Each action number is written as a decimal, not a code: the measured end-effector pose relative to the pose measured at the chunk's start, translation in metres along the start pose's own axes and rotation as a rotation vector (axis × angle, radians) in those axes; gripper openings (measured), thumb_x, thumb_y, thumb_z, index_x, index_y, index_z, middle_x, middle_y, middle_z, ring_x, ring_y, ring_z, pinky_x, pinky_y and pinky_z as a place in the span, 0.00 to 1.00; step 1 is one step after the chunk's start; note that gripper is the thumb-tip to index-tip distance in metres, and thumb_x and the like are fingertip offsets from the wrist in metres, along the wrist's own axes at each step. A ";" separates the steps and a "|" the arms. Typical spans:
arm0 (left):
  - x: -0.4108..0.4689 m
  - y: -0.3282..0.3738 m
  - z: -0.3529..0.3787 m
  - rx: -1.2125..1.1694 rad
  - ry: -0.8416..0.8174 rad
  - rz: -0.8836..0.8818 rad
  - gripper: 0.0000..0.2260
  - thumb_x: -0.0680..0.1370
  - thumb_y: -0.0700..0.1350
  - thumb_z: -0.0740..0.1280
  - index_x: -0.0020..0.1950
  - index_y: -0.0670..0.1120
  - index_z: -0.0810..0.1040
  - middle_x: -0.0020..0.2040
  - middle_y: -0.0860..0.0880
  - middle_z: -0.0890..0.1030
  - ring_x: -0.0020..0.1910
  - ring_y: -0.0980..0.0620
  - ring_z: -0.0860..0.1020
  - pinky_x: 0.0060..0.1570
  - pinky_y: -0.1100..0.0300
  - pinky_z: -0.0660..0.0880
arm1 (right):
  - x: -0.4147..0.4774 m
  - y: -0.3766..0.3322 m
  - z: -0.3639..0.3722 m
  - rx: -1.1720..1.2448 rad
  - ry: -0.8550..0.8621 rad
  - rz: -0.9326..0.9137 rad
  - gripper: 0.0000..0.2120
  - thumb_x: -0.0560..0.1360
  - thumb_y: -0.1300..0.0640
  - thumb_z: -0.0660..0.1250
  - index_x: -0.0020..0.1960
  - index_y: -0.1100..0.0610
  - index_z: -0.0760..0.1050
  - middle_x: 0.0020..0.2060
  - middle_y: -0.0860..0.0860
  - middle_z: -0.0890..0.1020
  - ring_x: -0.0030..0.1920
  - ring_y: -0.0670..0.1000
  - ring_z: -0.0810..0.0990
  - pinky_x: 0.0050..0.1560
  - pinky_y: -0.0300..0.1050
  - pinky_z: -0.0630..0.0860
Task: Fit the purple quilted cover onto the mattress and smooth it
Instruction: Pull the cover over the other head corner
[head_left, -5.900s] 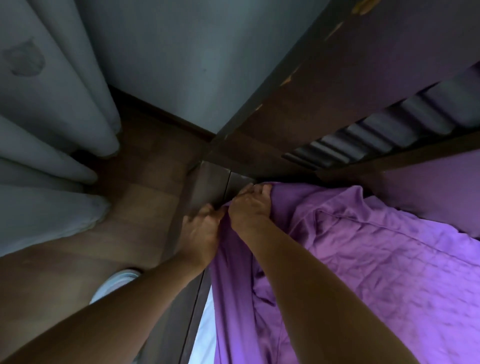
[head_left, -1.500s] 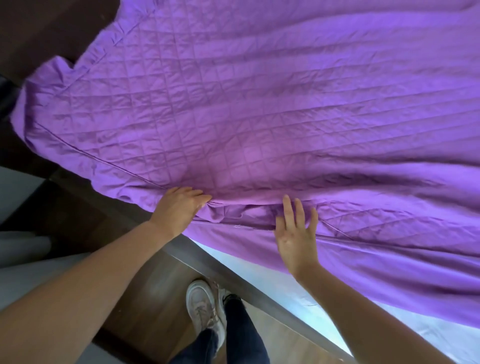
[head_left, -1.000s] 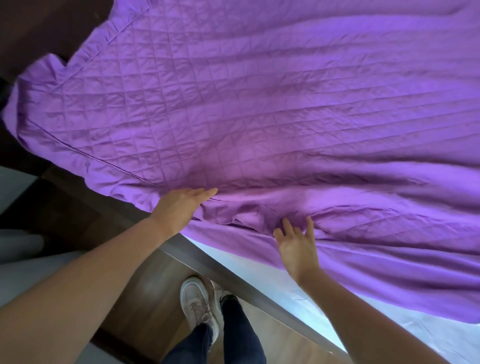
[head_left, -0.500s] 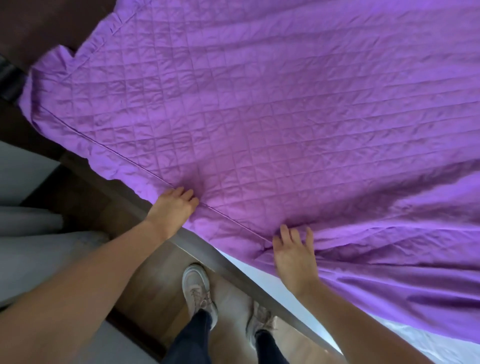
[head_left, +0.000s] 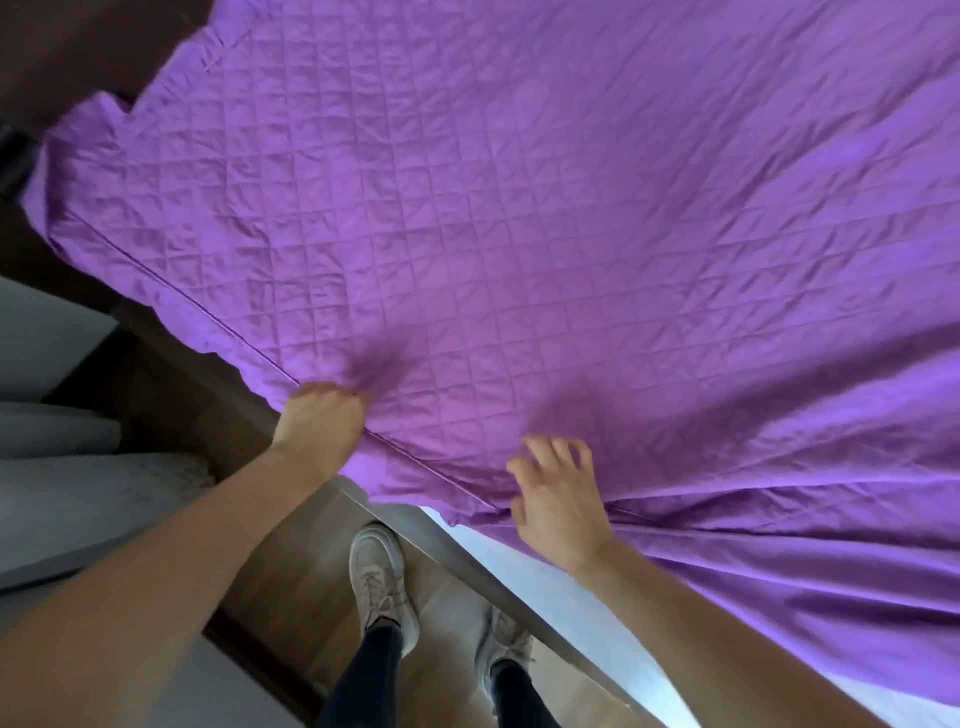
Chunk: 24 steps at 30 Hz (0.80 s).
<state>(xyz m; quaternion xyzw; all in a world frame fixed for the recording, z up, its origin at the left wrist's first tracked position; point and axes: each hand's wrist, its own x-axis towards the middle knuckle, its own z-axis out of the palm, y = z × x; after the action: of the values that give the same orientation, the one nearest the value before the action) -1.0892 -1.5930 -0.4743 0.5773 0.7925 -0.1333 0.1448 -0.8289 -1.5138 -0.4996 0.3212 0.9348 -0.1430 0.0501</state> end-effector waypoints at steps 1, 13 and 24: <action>0.007 0.014 -0.002 -0.050 0.008 -0.016 0.20 0.66 0.32 0.65 0.57 0.44 0.78 0.52 0.40 0.81 0.52 0.39 0.78 0.48 0.50 0.75 | 0.008 0.008 -0.005 0.009 -0.013 0.052 0.19 0.58 0.56 0.72 0.48 0.55 0.77 0.55 0.56 0.76 0.54 0.59 0.76 0.57 0.59 0.69; 0.006 0.097 0.033 -0.018 -0.396 0.162 0.30 0.76 0.40 0.55 0.75 0.59 0.53 0.76 0.45 0.57 0.74 0.40 0.55 0.70 0.43 0.59 | -0.040 0.038 -0.010 0.031 -0.550 0.132 0.24 0.81 0.46 0.51 0.76 0.44 0.50 0.77 0.51 0.41 0.74 0.65 0.45 0.67 0.72 0.53; 0.002 0.175 0.000 -0.487 -0.129 0.296 0.29 0.75 0.32 0.56 0.74 0.52 0.62 0.73 0.48 0.67 0.70 0.48 0.67 0.66 0.59 0.64 | -0.082 0.061 -0.022 -0.070 -0.258 0.322 0.36 0.58 0.52 0.79 0.64 0.52 0.74 0.64 0.58 0.75 0.63 0.62 0.75 0.52 0.66 0.74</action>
<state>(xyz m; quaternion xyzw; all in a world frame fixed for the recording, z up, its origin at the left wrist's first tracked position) -0.9230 -1.5390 -0.4829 0.6252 0.6974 0.0471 0.3471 -0.7263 -1.5093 -0.4774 0.4435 0.8617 -0.1406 0.2026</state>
